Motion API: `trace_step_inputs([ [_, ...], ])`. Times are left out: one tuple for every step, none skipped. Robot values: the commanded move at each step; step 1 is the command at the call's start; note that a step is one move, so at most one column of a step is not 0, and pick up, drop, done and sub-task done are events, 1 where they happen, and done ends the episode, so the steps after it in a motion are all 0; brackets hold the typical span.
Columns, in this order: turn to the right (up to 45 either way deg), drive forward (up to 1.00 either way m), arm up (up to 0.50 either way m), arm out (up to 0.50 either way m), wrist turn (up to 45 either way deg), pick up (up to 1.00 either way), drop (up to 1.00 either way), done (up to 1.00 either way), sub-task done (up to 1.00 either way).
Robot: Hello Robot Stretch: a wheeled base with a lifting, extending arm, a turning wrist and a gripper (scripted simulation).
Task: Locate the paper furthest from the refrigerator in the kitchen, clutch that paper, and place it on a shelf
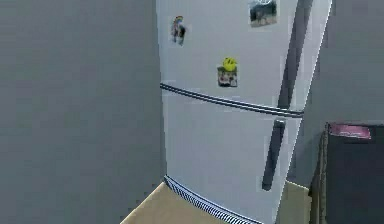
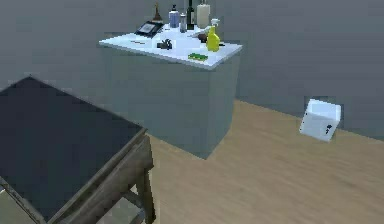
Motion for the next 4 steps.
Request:
trace_step_inputs([
  [0.0, 0.50, 0.00, 0.00, 0.0, 0.00, 0.00, 0.00, 0.00],
  [30.0, 0.00, 0.00, 0.00, 0.0, 0.00, 0.00, 0.00, 0.00],
  [0.0, 0.25, 0.00, 0.00, 0.0, 0.00, 0.00, 0.00, 0.00],
  [45.0, 0.00, 0.00, 0.00, 0.0, 0.00, 0.00, 0.00, 0.00],
])
